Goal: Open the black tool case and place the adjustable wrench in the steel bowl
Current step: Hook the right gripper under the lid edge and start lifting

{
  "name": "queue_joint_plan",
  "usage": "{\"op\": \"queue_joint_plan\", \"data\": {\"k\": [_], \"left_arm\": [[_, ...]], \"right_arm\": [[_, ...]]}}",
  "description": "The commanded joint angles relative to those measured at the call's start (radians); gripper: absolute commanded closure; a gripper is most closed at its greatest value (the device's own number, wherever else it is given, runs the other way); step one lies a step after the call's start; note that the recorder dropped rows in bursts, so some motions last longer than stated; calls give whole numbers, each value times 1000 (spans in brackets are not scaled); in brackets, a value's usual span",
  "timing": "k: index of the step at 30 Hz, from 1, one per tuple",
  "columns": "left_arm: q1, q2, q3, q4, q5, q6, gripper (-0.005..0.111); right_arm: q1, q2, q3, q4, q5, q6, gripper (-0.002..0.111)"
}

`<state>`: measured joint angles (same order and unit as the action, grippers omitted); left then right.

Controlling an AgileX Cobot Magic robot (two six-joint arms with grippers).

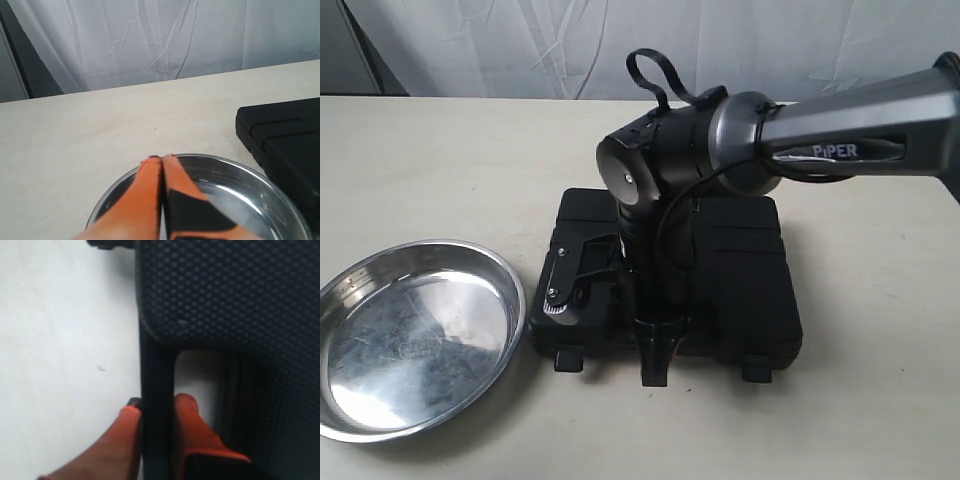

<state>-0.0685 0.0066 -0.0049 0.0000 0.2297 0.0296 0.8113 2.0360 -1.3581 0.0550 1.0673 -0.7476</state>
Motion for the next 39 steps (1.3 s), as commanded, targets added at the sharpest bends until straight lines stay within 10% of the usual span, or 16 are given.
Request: {"op": "queue_joint_plan", "data": {"k": [1,39], "left_arm": [[-5,-7,5,0,-4,0,106],[-5,-7,5,0,-6,0,106]], "right_arm": [[-2,-55,-3,0,40,19,109],[-2,-215,-3,-4,61,73,109]]}}
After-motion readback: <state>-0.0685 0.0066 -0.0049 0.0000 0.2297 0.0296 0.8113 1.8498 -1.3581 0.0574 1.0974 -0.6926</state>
